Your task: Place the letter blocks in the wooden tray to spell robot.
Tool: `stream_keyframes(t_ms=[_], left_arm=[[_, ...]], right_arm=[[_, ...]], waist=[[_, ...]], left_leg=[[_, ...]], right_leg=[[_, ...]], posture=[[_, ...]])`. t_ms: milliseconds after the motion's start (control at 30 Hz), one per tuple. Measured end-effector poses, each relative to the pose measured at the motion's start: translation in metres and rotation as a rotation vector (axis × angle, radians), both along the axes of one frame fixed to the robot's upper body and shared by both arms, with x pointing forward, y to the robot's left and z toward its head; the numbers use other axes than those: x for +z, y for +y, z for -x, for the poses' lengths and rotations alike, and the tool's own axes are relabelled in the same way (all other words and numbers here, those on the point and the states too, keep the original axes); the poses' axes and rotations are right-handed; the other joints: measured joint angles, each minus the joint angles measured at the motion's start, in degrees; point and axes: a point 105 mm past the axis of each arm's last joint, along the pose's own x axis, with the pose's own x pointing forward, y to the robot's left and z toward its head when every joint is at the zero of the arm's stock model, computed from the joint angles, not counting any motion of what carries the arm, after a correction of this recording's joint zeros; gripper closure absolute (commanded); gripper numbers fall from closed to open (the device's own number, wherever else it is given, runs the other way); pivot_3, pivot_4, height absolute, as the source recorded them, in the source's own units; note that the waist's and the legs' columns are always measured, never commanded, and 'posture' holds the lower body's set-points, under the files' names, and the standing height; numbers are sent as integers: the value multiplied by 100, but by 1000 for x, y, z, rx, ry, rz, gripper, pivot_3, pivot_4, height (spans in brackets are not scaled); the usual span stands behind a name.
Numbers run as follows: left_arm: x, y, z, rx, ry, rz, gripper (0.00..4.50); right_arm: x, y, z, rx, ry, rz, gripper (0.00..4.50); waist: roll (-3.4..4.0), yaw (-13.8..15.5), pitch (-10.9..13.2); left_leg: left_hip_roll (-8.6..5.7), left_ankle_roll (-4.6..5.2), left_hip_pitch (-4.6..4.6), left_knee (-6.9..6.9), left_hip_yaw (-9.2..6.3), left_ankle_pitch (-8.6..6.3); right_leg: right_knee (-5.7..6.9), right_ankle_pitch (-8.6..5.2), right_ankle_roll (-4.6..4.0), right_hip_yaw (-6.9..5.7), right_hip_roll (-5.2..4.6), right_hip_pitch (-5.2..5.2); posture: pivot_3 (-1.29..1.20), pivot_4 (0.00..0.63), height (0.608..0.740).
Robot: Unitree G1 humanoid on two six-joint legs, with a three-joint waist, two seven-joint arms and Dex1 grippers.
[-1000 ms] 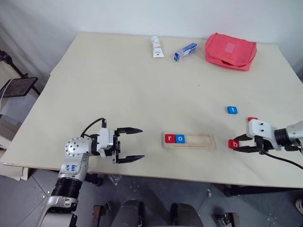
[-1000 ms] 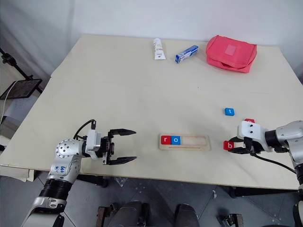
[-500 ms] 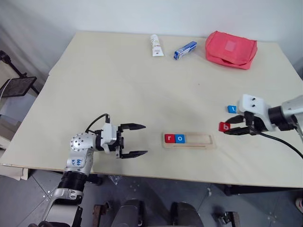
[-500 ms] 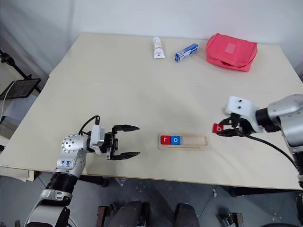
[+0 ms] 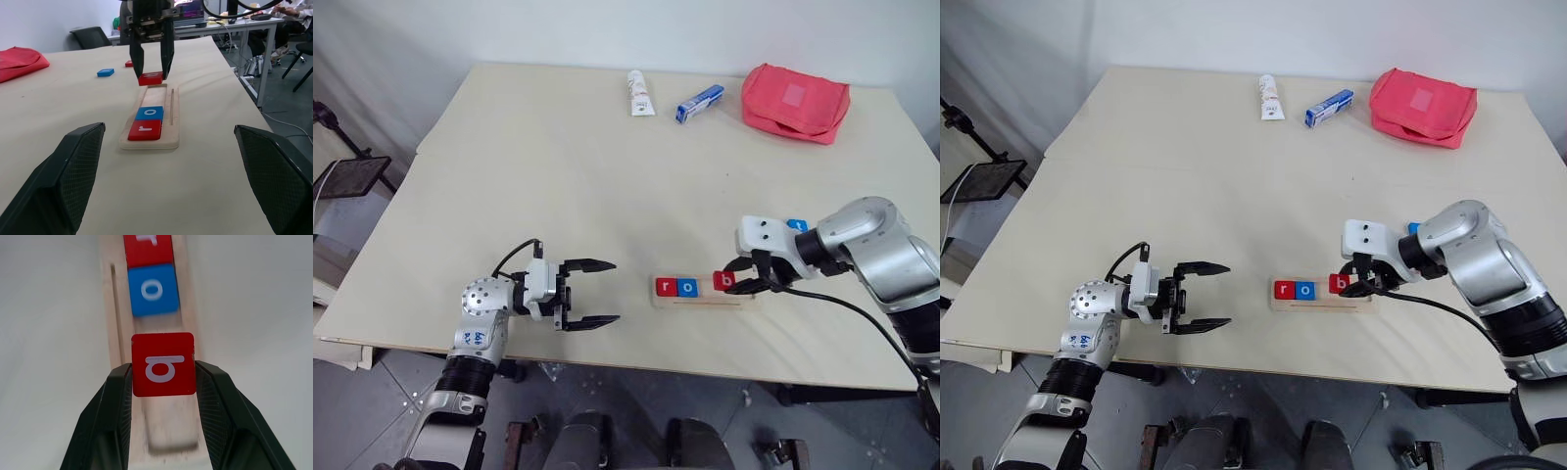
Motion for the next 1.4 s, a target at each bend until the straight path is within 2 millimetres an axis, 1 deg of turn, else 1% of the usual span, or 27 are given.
stream_keyframes(t_ms=[267, 433, 567, 633, 667, 700, 833, 867, 1033, 1167, 1333, 1400], left_arm=[[-1, 0, 2, 11, -2, 4, 0], [-1, 0, 2, 12, -2, 4, 0], [-1, 0, 2, 12, -2, 5, 0], [-1, 0, 1, 12, -2, 5, 0], [-1, 0, 1, 12, -2, 5, 0], [-1, 0, 1, 12, -2, 5, 0], [-1, -1, 1, 14, -2, 8, 0], [-1, -1, 1, 14, -2, 9, 0], [0, -1, 1, 14, -3, 9, 0], [0, -1, 1, 8, -5, 9, 0], [0, -3, 2, -4, -8, 7, 0], [1, -4, 2, -13, -10, 6, 0]], right_arm=[[-6, 9, -2, 19, 0, 13, 3036], [-8, 7, -4, 10, -15, 34, 3036], [-10, 10, -5, 17, -24, 38, 3036], [-11, 11, -5, 23, -25, 43, 2284], [-12, 11, -5, 26, -25, 45, 2062], [-12, 12, -5, 28, -24, 45, 1671], [-13, 13, -4, 34, -22, 46, 411], [-13, 14, -3, 37, -17, 45, 25], [-11, 20, 3, 56, -4, 33, 25], [-6, 17, 5, 26, -11, 2, 25], [5, 4, 15, -38, -21, -97, 25], [8, -7, 20, -98, -29, -159, 25]], waist=[[0, 6, 0], [0, 6, 0], [0, -3, 0], [0, -2, 0], [0, -2, 0], [0, -2, 0], [0, -3, 0], [0, -3, 0], [0, -5, 0], [0, 9, 0], [-1, 33, 0], [-2, 45, 0]], left_leg=[[-1, 0, 0, 0, -1, 0], [-1, 0, 0, 0, -1, 0], [-1, 0, 0, 0, -1, 0], [-2, 0, 0, 1, -1, 0], [-2, 0, 0, 1, -1, 0], [-2, 0, 0, 1, -1, 0], [-2, 0, 0, 1, -1, 0], [-2, 0, 0, 1, -1, 0], [-2, 0, 0, 2, -1, 0], [-3, 0, 0, 2, -2, 0], [-6, 0, -1, 2, -8, 0], [-6, 0, -1, 2, -11, 0]], right_leg=[[2, 0, 0, 0, -1, 0], [2, 0, 0, 0, -1, 0], [9, 0, 0, -1, -1, -4], [18, 0, 0, -1, -1, -7], [23, 0, 0, -1, -2, -9], [24, 0, 0, 0, -2, -11], [29, 0, 0, 0, -3, -13], [29, 0, 0, 0, -3, -13], [31, 0, 0, 0, -3, -14], [32, 0, 0, 1, -4, -14], [33, 0, 0, -1, -5, -11], [32, 0, 0, -3, -5, -7]], posture=[[0, 150, 740], [0, 150, 740], [0, 150, 740], [0, 150, 740], [0, 150, 740], [0, 150, 740], [0, 150, 740], [0, 150, 740], [0, 150, 740], [0, 150, 740], [0, 150, 740], [0, 150, 740]])
